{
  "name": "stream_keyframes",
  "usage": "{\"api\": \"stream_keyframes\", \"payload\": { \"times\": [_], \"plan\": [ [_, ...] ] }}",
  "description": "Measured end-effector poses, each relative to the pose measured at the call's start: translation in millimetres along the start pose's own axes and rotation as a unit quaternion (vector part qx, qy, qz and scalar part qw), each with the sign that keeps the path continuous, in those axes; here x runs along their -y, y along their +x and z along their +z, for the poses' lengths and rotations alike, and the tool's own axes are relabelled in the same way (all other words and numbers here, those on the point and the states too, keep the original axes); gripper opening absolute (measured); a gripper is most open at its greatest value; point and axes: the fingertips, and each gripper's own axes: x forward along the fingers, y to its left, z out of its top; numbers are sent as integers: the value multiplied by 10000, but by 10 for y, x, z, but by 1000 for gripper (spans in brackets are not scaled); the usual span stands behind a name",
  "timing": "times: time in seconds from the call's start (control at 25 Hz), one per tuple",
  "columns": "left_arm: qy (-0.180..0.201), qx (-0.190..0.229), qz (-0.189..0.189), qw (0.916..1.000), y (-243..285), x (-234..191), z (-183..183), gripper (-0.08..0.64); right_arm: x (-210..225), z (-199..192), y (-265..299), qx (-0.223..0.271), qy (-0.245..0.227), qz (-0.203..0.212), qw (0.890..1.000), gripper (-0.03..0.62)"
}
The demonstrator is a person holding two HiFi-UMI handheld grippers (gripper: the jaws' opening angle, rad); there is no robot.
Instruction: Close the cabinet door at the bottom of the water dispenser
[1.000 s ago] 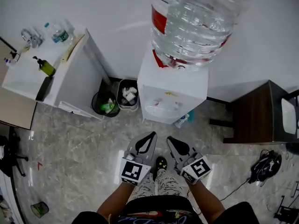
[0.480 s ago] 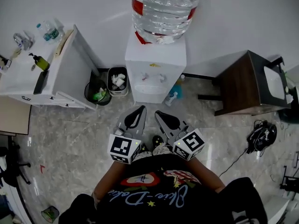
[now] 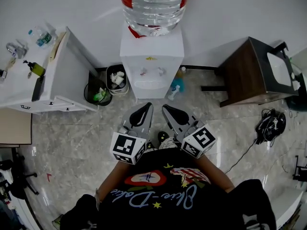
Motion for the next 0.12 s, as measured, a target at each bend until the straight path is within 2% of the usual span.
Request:
{"api": "stream_keyframes", "payload": {
  "times": [0.12],
  "plan": [
    [-17, 50, -48, 10000, 60, 12, 46, -3, 41, 36, -2, 7, -27, -22, 10000, 15]
  ]
}}
